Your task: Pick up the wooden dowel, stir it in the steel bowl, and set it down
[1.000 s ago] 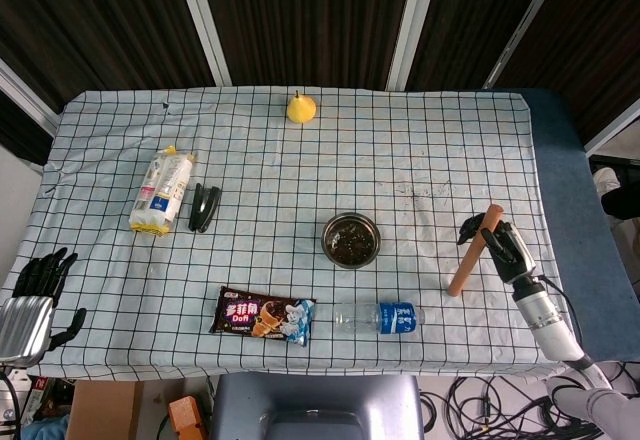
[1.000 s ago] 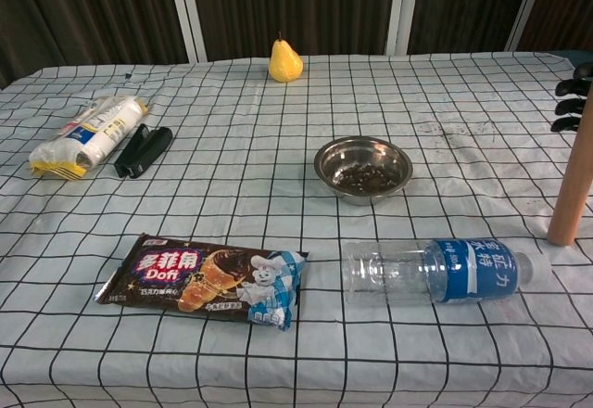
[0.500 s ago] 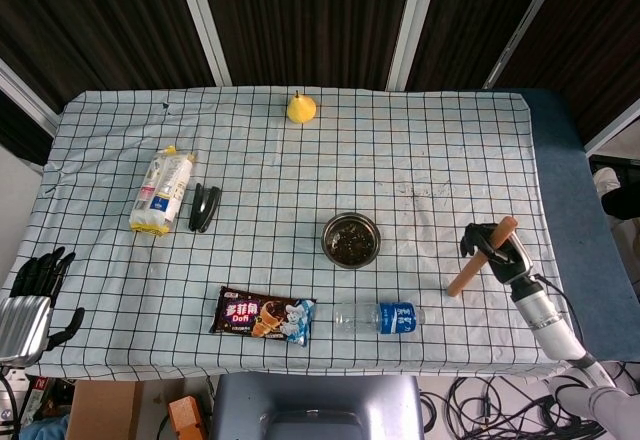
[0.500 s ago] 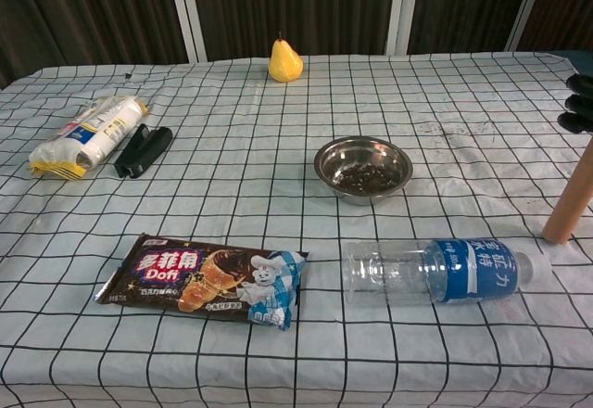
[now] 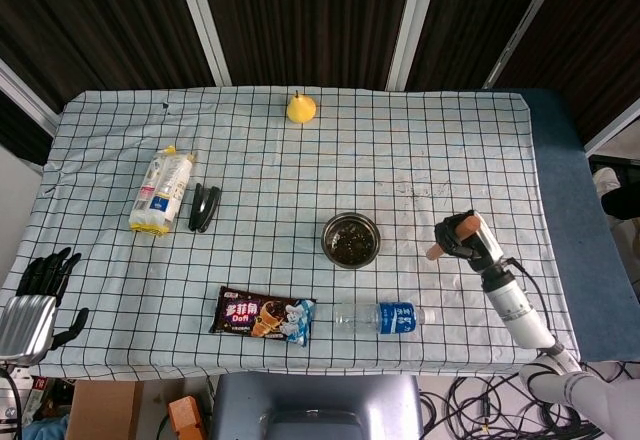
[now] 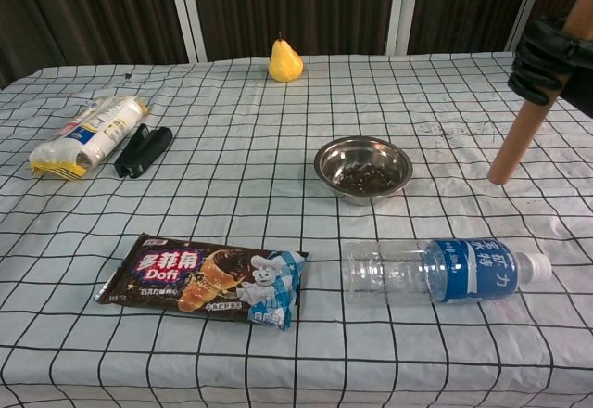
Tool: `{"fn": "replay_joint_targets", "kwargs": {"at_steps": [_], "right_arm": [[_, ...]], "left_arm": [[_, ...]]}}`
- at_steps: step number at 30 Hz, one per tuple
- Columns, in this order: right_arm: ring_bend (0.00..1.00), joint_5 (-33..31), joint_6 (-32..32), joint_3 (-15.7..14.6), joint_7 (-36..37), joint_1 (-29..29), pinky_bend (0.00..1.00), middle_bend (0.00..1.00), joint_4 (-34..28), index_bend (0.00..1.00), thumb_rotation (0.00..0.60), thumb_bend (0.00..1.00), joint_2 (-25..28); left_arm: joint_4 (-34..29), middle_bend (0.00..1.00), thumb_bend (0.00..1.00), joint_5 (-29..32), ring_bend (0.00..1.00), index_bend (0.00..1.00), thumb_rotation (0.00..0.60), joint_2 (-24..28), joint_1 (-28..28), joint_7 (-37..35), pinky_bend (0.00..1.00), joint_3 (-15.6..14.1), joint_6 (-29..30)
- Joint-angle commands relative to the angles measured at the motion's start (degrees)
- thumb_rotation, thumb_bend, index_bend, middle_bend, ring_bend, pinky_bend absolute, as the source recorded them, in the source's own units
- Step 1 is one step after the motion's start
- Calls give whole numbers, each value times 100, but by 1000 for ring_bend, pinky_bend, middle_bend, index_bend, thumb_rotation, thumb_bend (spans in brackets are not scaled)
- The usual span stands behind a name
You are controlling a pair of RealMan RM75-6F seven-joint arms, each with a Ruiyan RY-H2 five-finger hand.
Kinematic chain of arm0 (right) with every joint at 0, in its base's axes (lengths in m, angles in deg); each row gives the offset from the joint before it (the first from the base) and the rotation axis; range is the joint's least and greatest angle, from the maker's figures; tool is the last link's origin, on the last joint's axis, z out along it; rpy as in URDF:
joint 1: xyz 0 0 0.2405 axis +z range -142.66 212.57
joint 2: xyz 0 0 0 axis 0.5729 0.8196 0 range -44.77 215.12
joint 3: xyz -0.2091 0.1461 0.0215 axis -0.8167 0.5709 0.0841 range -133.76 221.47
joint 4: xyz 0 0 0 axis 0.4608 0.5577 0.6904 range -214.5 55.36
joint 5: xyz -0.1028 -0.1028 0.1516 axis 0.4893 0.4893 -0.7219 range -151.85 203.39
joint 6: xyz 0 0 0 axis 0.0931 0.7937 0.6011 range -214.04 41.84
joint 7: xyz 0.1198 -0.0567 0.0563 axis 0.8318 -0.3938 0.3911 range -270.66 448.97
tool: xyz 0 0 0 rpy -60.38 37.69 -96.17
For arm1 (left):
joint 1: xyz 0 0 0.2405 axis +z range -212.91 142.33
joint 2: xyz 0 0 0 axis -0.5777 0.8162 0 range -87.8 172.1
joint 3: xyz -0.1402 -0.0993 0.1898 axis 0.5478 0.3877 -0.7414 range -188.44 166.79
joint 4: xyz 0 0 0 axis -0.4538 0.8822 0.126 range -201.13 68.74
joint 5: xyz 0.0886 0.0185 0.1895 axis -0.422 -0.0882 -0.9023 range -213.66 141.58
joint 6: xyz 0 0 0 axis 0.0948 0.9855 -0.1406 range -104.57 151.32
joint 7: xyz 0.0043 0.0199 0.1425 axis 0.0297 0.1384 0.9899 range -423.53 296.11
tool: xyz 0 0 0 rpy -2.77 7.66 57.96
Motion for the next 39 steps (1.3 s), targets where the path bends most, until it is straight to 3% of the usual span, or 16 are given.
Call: {"fn": "replay_joint_targets", "kwargs": {"at_steps": [1, 9, 15, 21, 39], "right_arm": [[937, -125, -445, 448, -832, 657, 905, 960, -1121, 1000, 600, 992, 34], [942, -682, -1153, 993, -2035, 1291, 910, 961, -1551, 1000, 600, 1000, -469], [946, -836, -1437, 1003, -2395, 1496, 917, 962, -1167, 1000, 600, 1000, -871], [954, -878, -1631, 971, -2189, 1634, 927, 968, -721, 1000, 600, 1000, -1227], [962, -884, -1745, 774, -1758, 1573, 934, 979, 88, 1000, 600, 1000, -1605]], "left_arm": [[4, 0, 376, 5, 0, 0, 600, 7, 7, -19, 39, 4, 14], [48, 0, 377, 58, 0, 0, 600, 40, 0, -152, 40, 21, -26], [61, 0, 377, 42, 0, 0, 600, 66, 18, -235, 40, 31, 30], [75, 0, 377, 12, 0, 0, 600, 75, 33, -273, 40, 20, 63], [76, 0, 378, -31, 0, 0, 600, 104, 63, -342, 39, 14, 136]]}}
